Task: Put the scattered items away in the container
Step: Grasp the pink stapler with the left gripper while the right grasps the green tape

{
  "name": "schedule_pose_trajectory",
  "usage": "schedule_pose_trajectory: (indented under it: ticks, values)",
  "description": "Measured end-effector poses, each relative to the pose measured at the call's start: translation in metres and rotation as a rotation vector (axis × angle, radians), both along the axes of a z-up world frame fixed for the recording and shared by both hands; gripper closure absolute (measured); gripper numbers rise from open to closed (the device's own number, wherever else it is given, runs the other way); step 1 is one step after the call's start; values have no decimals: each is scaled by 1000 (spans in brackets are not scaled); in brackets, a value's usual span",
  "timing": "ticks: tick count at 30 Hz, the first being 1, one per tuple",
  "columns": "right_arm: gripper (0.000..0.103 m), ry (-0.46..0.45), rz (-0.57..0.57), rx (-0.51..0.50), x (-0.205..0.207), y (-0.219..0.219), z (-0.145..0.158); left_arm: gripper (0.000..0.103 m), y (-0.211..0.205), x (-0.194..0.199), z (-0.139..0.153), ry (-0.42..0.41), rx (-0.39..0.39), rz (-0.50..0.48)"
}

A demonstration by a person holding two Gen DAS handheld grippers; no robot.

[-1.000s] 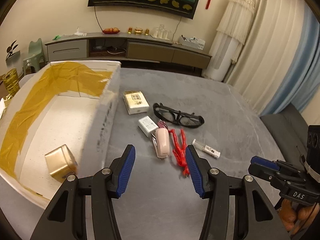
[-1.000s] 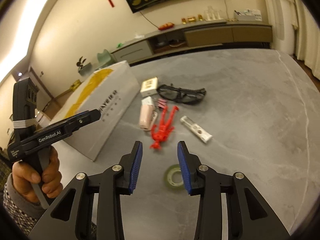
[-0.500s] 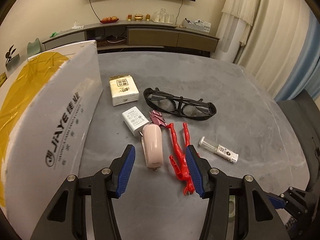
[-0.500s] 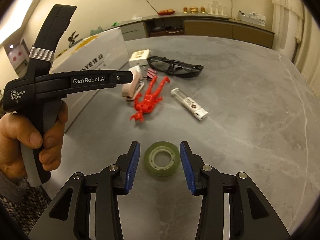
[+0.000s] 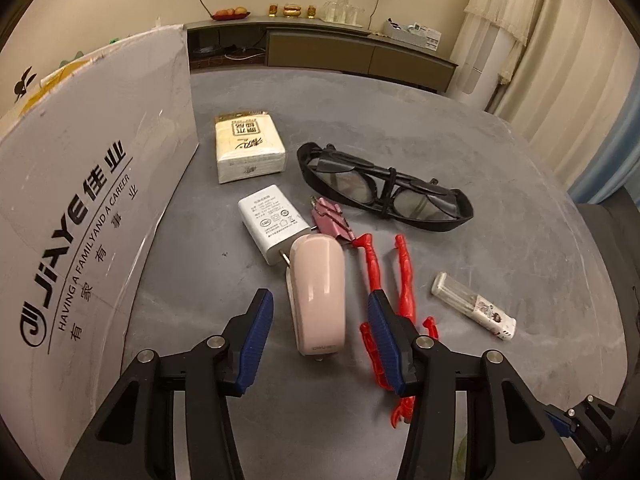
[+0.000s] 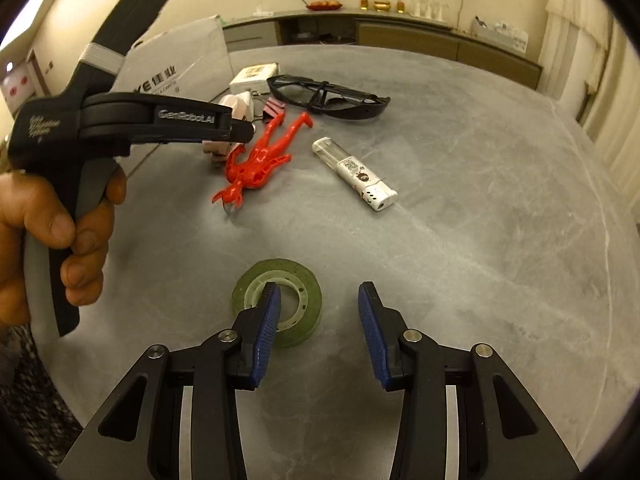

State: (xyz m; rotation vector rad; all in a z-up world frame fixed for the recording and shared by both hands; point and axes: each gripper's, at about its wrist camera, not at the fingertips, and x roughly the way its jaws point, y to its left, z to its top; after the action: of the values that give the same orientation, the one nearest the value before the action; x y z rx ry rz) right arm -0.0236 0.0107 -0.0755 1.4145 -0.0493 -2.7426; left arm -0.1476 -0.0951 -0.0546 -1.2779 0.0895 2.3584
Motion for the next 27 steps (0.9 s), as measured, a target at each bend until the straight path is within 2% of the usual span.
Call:
schedule_pose_trajectory:
  ticks: [1, 2, 4, 6, 8, 20, 27]
  values:
    - [65, 2, 0, 7, 0, -1, 0, 58, 0, -2, -2, -4, 0, 3]
    - [68, 4, 2, 20, 0, -2, -1, 66, -1, -4, -4, -12, 2, 6]
    - [71, 7, 2, 31, 0, -2, -1, 73, -2, -5, -6, -8, -9, 20]
    - [75, 7, -4, 26, -1, 0, 0, 76, -1, -4, -6, -3, -32, 20]
    - [86, 4, -6, 18, -2, 2, 0, 76, -2, -3, -6, 0, -35, 19]
    - [89, 2, -22, -108, 0, 9, 13, 77, -10, 6, 10, 26, -3, 12]
    - [89, 16, -16, -130, 3, 6, 20, 77, -15, 8, 17, 37, 11, 6]
